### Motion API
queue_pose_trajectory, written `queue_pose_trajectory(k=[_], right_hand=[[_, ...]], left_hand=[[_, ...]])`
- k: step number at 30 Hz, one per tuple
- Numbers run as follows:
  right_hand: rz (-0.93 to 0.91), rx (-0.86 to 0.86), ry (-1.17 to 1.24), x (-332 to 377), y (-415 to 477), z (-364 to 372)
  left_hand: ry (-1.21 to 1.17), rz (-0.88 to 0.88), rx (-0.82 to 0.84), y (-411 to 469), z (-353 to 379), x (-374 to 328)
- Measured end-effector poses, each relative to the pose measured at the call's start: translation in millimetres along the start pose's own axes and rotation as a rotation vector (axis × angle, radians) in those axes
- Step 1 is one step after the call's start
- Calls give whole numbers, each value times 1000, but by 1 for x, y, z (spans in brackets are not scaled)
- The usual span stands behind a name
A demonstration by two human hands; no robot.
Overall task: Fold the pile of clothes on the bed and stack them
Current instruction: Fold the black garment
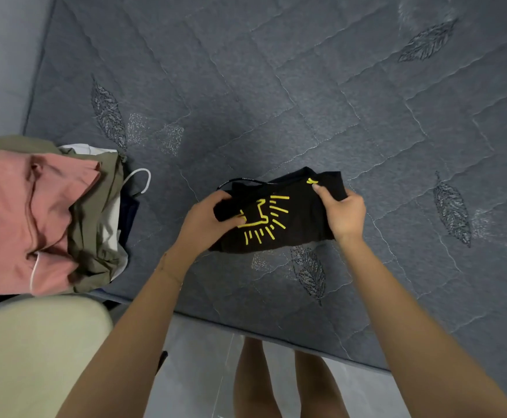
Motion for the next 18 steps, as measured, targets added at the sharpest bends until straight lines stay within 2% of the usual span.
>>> queue_pose_trajectory(k=[3,6,9,11,12,15,18], right_hand=[[34,-53,37,4,8,-6],[-18,-89,-48,9,5,-1],[-223,-160,-244,21,-10,8],[-386,-236,-419,28,-22,14],[-442,-258,-490,28,-26,17],[-558,-222,-610,26,-30,29],[-670,-156,-763,16,-28,45]], left_hand=[[-28,2,-251,10,-12,-4],[337,63,-362,12,-4,-24],[697,345,-405,5,23,-69],[866,574,-318,0,55,-88],[956,618,-236,-2,70,-86],[1091,466,-38,-2,90,-50],[1070,382,0,8,91,-25]])
Point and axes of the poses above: each hand's wrist, its own y-axis towards the middle knuckle, its own z-axis out of the palm, x = y × z, the point moved 9 cm from there along y, towards the middle knuckle, and after that the axes turned 14 degrees about z, right-handed, at the moved point
